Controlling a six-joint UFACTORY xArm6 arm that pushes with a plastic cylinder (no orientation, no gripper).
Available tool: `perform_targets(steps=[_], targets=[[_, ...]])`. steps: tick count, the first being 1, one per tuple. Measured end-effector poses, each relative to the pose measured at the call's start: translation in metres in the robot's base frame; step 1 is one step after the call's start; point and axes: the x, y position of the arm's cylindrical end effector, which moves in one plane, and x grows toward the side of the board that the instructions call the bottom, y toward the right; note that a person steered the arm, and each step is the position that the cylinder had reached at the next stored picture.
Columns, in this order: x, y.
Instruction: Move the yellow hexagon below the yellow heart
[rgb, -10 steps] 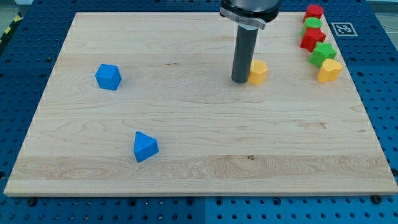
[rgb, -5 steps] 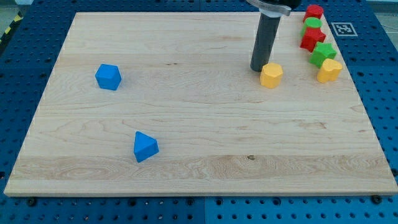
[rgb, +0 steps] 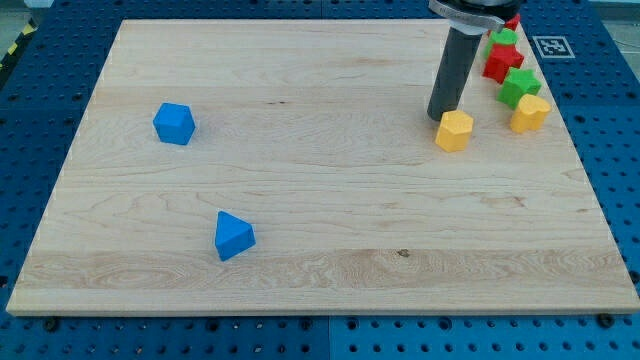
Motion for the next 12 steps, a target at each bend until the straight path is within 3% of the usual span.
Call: perform_targets(steps=[2, 4, 7, 12], targets=[[0.002, -0.030], [0.034, -0.029], [0.015, -0.001], [0.045, 0.036]])
